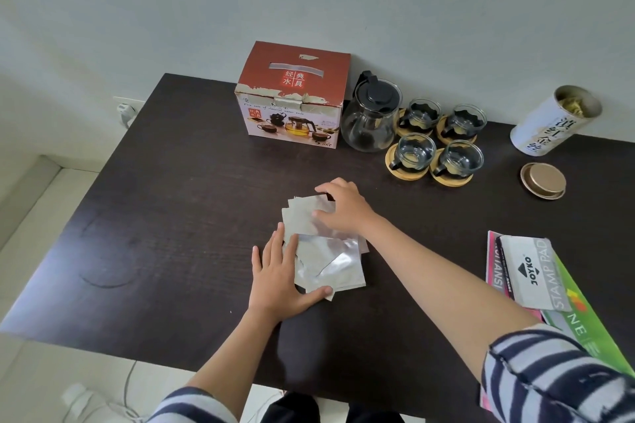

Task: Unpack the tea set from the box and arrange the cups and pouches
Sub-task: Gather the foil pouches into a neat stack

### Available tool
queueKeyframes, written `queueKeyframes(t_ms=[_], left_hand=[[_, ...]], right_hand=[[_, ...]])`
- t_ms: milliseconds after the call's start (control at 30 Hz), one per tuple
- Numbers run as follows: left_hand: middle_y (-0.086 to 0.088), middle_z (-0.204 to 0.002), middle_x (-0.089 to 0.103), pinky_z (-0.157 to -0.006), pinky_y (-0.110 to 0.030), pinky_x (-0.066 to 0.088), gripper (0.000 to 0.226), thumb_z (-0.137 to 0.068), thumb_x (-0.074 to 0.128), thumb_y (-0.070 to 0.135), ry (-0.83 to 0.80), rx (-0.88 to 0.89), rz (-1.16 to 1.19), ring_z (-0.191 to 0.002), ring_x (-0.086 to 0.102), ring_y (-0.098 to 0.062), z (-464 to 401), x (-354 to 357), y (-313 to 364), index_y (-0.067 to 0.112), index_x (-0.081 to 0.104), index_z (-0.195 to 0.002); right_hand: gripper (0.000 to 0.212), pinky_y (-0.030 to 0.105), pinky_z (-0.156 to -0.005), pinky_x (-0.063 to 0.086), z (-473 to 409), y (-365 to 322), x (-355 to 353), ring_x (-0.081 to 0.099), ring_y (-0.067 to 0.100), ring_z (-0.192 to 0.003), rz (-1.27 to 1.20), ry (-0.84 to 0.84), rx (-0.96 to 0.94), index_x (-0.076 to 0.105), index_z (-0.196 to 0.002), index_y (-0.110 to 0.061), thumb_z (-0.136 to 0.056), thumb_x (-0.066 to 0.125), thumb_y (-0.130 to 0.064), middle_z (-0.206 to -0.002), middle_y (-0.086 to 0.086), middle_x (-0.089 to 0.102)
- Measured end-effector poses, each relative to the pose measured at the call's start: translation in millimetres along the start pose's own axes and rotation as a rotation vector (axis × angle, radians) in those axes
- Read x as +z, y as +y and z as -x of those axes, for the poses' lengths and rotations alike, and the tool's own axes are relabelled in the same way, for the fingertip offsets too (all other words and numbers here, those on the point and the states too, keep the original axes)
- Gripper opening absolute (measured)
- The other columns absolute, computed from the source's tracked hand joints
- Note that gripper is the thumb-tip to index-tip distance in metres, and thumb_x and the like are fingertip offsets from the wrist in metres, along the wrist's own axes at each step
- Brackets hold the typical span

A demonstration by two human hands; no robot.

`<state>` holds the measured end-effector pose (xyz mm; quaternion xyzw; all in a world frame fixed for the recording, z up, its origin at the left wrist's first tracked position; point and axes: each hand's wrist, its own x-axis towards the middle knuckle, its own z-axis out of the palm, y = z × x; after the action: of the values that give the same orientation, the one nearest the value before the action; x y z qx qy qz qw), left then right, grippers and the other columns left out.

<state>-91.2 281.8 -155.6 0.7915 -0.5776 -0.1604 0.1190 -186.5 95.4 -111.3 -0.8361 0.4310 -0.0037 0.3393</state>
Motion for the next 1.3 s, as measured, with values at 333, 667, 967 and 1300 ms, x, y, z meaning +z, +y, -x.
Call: queueKeyframes(t_ms=[333, 667, 967, 1300], left_hand=[[-0.01, -0.159, 0.004, -0.112, -0.057, 0.017, 0.142, -0.05, 0.043, 0.097, -0.022, -0.025, 0.024, -0.145, 0.015, -0.025, 1, 1, 0, 0.004, 0.006, -0.15], [-0.01, -0.159, 0.011, -0.112, -0.057, 0.016, 0.132, -0.055, 0.043, 0.095, -0.002, -0.022, 0.044, -0.144, 0.018, -0.024, 1, 1, 0, 0.008, 0.015, -0.15], [-0.012, -0.158, 0.011, -0.112, -0.06, 0.015, 0.15, -0.037, 0.049, 0.098, -0.051, -0.008, 0.038, -0.145, 0.015, -0.029, 1, -2, 1, 0.008, 0.011, -0.15], [-0.012, -0.155, 0.023, -0.11, -0.061, 0.019, 0.151, -0.035, 0.046, 0.1, -0.053, 0.014, 0.056, -0.144, 0.02, -0.03, 3, -1, 0, 0.006, 0.013, -0.148]], right_hand=[[0.071, 0.037, -0.093, 0.039, 9, 1, 0, 0.036, 0.021, -0.117, 0.261, -0.169, -0.026, 0.042, -0.136, -0.029, -0.075, 0.07, -0.052, -0.125, 0.001, 0.041], [0.053, 0.039, -0.103, 0.034, 49, 19, 9, 0.035, 0.016, -0.115, 0.099, -0.05, -0.026, 0.054, -0.128, -0.033, -0.078, 0.066, -0.05, -0.12, -0.007, 0.041], [0.059, 0.039, -0.105, 0.031, 90, 30, 45, 0.04, 0.02, -0.125, 0.014, 0.394, 0.329, 0.051, -0.132, -0.018, -0.086, 0.055, -0.054, -0.135, -0.002, 0.043], [0.052, 0.037, -0.097, 0.041, 93, -15, 63, 0.051, 0.017, -0.112, -0.41, 0.22, 0.376, 0.04, -0.122, -0.02, -0.08, 0.069, -0.03, -0.118, -0.006, 0.047]])
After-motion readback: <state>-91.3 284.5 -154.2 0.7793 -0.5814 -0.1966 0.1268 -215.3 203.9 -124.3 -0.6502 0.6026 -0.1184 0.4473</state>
